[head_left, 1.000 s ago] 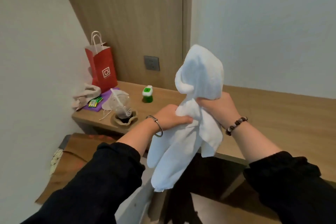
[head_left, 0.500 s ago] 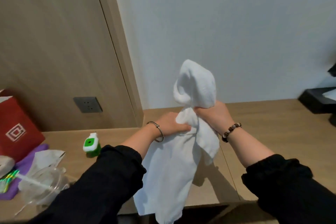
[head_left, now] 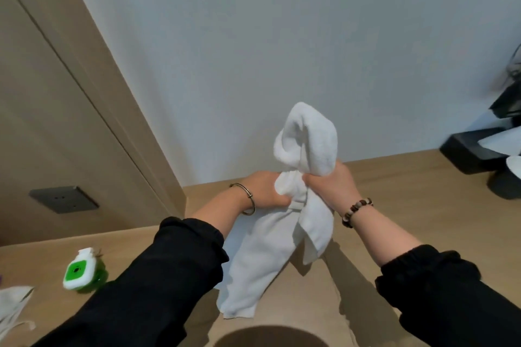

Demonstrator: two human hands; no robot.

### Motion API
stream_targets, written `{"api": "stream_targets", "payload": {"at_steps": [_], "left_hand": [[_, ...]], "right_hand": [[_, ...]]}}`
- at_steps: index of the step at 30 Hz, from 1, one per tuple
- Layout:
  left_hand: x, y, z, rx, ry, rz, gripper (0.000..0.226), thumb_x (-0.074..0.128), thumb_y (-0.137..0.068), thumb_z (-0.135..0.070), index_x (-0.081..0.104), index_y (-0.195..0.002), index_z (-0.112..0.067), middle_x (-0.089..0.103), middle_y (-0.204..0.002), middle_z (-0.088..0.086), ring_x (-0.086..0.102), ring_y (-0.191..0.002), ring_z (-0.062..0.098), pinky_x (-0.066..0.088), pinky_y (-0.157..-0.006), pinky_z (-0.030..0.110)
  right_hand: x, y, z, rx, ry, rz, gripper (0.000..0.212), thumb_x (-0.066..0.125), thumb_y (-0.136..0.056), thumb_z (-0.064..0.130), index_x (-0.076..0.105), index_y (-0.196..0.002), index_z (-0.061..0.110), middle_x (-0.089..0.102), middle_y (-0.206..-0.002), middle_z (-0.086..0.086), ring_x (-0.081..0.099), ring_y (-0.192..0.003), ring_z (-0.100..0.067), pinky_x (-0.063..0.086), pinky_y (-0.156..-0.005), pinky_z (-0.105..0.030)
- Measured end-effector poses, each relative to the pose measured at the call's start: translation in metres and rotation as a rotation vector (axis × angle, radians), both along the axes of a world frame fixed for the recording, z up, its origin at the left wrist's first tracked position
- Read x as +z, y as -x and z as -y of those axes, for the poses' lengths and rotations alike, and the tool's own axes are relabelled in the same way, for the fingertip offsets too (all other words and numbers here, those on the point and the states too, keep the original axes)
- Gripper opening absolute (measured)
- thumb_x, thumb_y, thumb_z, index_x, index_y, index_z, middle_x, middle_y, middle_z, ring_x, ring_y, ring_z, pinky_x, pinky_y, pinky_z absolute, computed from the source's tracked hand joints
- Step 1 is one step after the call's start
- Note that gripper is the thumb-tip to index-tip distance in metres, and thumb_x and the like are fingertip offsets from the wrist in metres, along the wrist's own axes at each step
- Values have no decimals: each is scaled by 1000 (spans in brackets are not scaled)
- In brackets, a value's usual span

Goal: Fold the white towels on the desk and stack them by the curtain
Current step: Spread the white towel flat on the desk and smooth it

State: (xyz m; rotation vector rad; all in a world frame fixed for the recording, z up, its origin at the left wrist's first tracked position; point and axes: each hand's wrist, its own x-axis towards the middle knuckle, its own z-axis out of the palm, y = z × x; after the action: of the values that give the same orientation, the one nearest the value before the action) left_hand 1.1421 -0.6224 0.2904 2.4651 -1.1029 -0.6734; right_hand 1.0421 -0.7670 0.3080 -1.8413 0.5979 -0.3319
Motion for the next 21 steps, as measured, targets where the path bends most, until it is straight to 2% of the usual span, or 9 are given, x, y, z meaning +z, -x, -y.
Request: {"api": "stream_targets", "payload": {"at_steps": [3,6,8,11,14,16,17,19,21], "left_hand": [[-7,3,29,17,-29,-8,21,61,-74,-41,50,-91,-37,60,-93,-7,52,-82,16,37,-65,24],[-18,12,71,47,-42,4,32,54,-68,-50,55,-96,-35,66,-102,-6,54,-82,14,40,-69,27],[-26,20,91,79,-46,36,27,50,-66,-52,53,-88,-37,66,-97,-6,56,-81,16,40,-67,27],[-38,45,131,229,-95,47,39,40,-61,-56,56,-88,-33,63,-86,-8,56,-76,19,41,-62,28],[-53,74,163,298,-166,90,33,47,-73,-47,60,-92,-24,66,-87,-2,54,-73,20,34,-55,25],[-60,88,175,374,-227,183,25,52,-79,-37,61,-94,-20,66,-92,2,55,-89,24,36,-64,28],[-63,92,178,423,-268,249,24,52,-80,-33,61,-98,-20,64,-98,3,52,-102,26,38,-74,31],[-70,100,180,537,-333,352,44,53,-80,-24,52,-123,-24,53,-125,3,37,-125,27,30,-101,44],[-78,113,179,666,-315,373,73,53,-81,-19,24,-147,-29,27,-149,4,15,-142,26,15,-112,53]], "right_hand": [[-10,-2,34,57,31,-26,18,69,-73,8,60,-86,16,61,-74,10,56,-56,13,36,-41,-4],[-23,-2,81,130,61,-67,16,70,-73,9,61,-83,16,62,-73,10,55,-55,5,38,-42,-5],[-31,0,105,173,28,-64,14,70,-72,8,63,-83,13,64,-72,8,57,-54,6,40,-43,-7],[-46,11,154,284,-18,-111,8,70,-74,8,65,-78,12,66,-68,6,57,-51,8,41,-42,-9],[-63,27,195,352,-12,-213,9,72,-74,15,65,-78,18,68,-74,5,64,-65,-4,49,-49,-19],[-75,38,218,349,22,-240,15,70,-75,15,64,-88,18,69,-85,3,65,-80,-17,53,-63,-32],[-82,42,229,311,14,-231,24,69,-76,13,62,-98,17,68,-89,4,64,-86,-20,53,-64,-31],[-92,48,244,190,-32,-217,55,65,-79,7,45,-129,16,63,-105,6,61,-97,-22,47,-63,-25],[-101,51,250,141,30,-232,81,60,-82,3,17,-149,18,48,-137,-4,51,-118,-27,48,-83,-33]]}}
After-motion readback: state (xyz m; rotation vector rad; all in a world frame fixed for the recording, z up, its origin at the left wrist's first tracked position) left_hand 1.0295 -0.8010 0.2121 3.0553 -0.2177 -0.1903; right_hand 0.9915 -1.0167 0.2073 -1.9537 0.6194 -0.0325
